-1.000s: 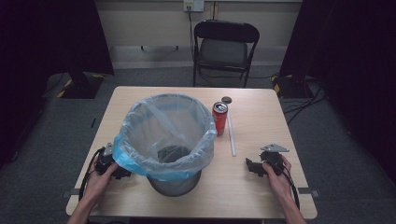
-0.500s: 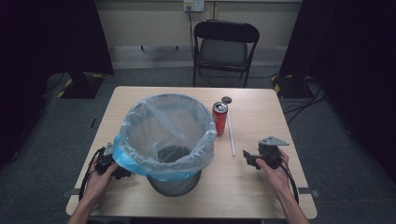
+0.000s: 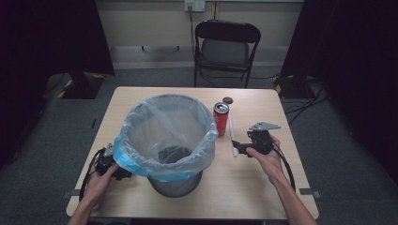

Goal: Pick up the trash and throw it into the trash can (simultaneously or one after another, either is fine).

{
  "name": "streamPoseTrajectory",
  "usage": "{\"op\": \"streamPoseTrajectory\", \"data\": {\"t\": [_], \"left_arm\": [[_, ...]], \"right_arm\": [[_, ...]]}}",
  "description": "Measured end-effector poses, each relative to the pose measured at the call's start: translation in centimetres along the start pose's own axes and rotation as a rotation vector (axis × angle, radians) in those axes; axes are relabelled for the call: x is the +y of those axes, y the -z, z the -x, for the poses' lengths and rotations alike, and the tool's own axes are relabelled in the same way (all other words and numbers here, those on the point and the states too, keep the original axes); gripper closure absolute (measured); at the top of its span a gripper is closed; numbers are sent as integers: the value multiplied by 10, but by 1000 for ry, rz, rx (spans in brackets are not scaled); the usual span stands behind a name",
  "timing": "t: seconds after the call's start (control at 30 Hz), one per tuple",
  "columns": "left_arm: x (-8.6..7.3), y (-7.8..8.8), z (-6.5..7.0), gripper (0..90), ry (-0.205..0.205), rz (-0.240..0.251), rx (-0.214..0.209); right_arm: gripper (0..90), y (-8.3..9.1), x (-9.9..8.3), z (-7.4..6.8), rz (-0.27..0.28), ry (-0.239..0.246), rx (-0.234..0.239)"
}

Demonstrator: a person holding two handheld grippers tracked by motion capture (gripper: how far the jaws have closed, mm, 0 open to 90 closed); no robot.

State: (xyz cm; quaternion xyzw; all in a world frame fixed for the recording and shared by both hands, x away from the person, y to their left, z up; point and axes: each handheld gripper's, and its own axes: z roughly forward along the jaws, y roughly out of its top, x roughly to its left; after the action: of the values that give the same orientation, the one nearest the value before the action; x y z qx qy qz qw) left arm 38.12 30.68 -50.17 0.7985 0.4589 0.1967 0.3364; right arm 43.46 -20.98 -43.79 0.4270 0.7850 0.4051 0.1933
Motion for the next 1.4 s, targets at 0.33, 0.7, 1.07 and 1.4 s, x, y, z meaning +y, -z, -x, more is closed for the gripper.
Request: {"op": "streamPoseTrajectory", "data": {"t": [0.33,0.7,1.07,1.4], "left_arm": [[0,0,0,27,-1,1,-7],[-1,0,0,28,0,2,-7],[-1,1,1,33,7,6,-6],[-1,1,1,33,7,4,-6]], "right_arm": [[145,-26,26,-10,-17,65,31],[141,-52,48,-11,-8,92,35],[165,-77,60,-14,-34,97,18],[202,-92,57,-9,-59,99,-2]]}}
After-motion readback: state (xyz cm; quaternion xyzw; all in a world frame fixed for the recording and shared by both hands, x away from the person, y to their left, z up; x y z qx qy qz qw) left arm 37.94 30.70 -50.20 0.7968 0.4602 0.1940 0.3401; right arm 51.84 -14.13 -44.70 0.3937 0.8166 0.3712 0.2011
